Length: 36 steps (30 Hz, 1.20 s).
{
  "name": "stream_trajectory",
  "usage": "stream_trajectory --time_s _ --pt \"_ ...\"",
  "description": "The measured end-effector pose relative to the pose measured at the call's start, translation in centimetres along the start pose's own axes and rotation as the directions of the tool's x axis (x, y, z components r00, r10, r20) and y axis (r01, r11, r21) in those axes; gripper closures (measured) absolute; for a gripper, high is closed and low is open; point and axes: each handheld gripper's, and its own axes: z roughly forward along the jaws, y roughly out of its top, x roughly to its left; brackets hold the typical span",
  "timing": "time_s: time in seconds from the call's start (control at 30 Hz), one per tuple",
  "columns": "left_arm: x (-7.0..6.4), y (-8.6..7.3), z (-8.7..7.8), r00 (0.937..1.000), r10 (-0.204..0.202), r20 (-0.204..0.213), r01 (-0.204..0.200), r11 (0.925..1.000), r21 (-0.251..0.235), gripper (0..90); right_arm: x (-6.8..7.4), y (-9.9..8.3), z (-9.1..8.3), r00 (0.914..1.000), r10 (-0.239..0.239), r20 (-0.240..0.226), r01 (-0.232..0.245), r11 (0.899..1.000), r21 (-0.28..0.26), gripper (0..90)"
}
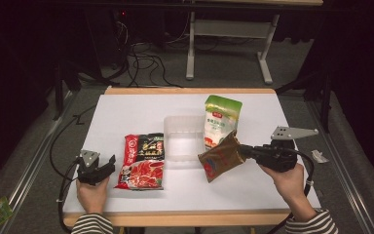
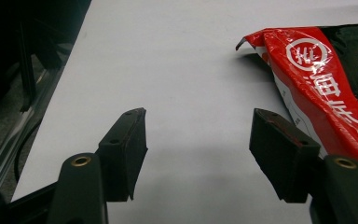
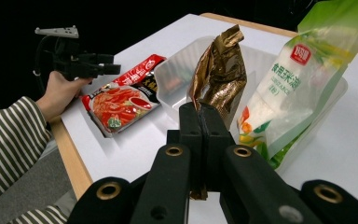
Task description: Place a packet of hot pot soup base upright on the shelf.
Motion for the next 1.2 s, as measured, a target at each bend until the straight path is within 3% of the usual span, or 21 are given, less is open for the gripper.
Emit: stream_trajectory --time_s 0.57,1.2 --pt "0.0 0.0 0.0 1.0 -0.002 -0.001 0.002 1.0 -0.002 36.9 -0.3 2.8 -0.6 0.9999 0.003 0.013 -0.002 0.999 -0.044 90.0" --pt "0.0 0.0 0.0 1.0 -0.001 0.0 0.001 1.0 -0.002 36.7 -2.1 5.7 1.6 0.9979 0.048 0.044 -0.047 0.998 -0.04 90.0"
